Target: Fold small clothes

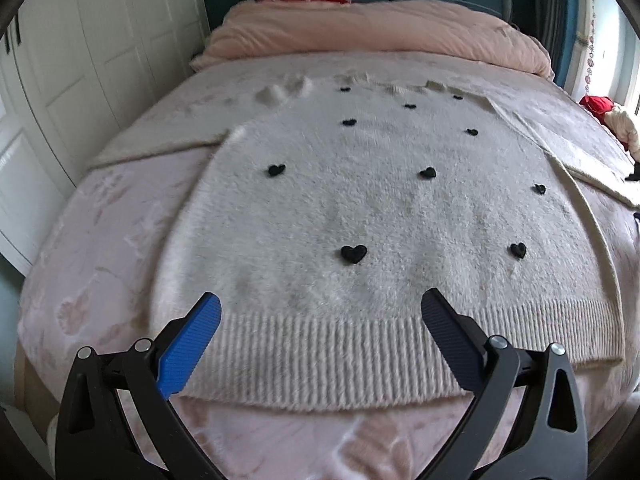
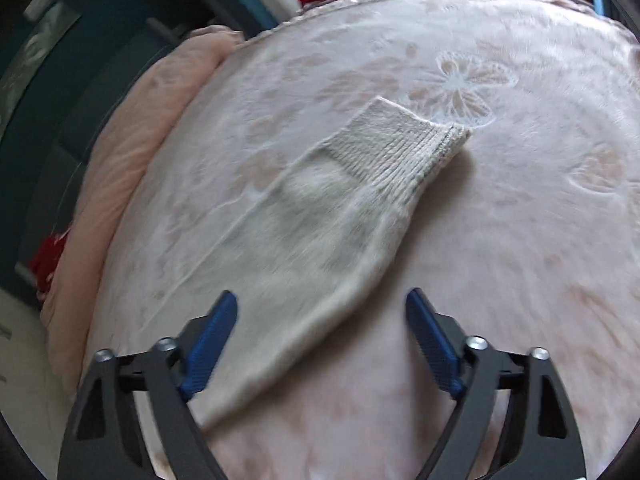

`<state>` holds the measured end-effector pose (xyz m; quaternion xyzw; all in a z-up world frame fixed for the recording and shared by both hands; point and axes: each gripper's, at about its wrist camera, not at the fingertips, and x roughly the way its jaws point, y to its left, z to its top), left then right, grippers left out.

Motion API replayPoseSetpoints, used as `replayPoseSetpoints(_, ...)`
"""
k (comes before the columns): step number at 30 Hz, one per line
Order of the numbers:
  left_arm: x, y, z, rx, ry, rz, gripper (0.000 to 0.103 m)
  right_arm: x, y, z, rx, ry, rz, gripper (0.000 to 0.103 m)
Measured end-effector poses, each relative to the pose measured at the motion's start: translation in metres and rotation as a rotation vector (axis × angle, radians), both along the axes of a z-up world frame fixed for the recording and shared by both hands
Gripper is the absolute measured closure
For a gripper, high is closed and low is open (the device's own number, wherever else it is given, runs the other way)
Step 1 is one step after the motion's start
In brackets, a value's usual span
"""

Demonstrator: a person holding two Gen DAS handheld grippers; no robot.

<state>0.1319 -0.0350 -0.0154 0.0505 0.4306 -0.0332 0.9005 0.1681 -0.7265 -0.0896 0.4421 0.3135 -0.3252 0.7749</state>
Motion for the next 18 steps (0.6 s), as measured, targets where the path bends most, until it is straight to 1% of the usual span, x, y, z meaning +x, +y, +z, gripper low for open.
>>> replayPoseSetpoints(1,0.003,-0.001,-0.003,0.000,0.009,0.000,0.005,0.003,0.000,0.000,-0.012,-0.009,-0.002,0.046)
replayPoseSetpoints(2,0.006,-0.001,-0.005,0.003,0.016,0.001,0.005,0.009,-0.002,-0.001,-0.001,-0.029,0.008,0.083)
replayPoseSetpoints(3,0.010,-0.001,-0.007,0.003,0.021,-0.002,0.005,0.013,-0.003,-0.001,0.025,-0.053,0.017,0.093)
replayPoseSetpoints(4,0.012,0.000,-0.009,0.003,0.023,-0.003,0.005,0.014,-0.002,0.004,0.033,-0.091,0.012,0.092)
replayPoseSetpoints(5,0.015,0.001,-0.009,0.002,0.021,-0.002,0.005,0.017,0.005,0.018,0.014,-0.157,0.009,0.092)
replayPoseSetpoints(6,0.017,0.002,-0.008,-0.002,0.016,0.000,0.005,0.023,0.014,0.035,-0.013,-0.218,0.036,0.092)
replayPoseSetpoints(7,0.019,0.004,-0.008,-0.010,0.015,0.004,0.005,0.035,0.029,0.059,-0.056,-0.272,0.088,0.092)
replayPoseSetpoints(8,0.022,0.007,-0.007,-0.023,0.016,0.009,0.005,0.043,0.040,0.074,-0.084,-0.302,0.129,0.092)
replayPoseSetpoints(9,0.025,0.012,-0.005,-0.043,0.015,0.018,0.005,0.059,0.064,0.101,-0.124,-0.357,0.216,0.092)
replayPoseSetpoints(11,0.031,0.021,0.000,-0.089,0.011,0.038,0.005,0.087,0.116,0.146,-0.185,-0.435,0.376,0.092)
replayPoseSetpoints(12,0.034,0.026,0.003,-0.112,0.011,0.048,0.005,0.103,0.156,0.169,-0.217,-0.480,0.488,0.092)
replayPoseSetpoints(13,0.038,0.030,0.006,-0.135,0.010,0.057,0.005,0.118,0.192,0.185,-0.237,-0.510,0.585,0.092)
replayPoseSetpoints(14,0.041,0.034,0.009,-0.153,0.007,0.065,0.005,0.132,0.228,0.196,-0.249,-0.526,0.682,0.091)
replayPoseSetpoints(15,0.045,0.039,0.013,-0.173,-0.005,0.077,0.005,0.150,0.273,0.199,-0.241,-0.531,0.796,0.088)
replayPoseSetpoints(16,0.050,0.044,0.018,-0.188,-0.019,0.088,0.005,0.164,0.303,0.196,-0.226,-0.525,0.870,0.087)
replayPoseSetpoints(17,0.054,0.047,0.021,-0.199,-0.025,0.094,0.005,0.175,0.334,0.187,-0.210,-0.506,0.933,0.083)
replayPoseSetpoints(18,0.061,0.050,0.025,-0.222,-0.030,0.097,0.005,0.189,0.371,0.171,-0.182,-0.467,1.006,0.080)
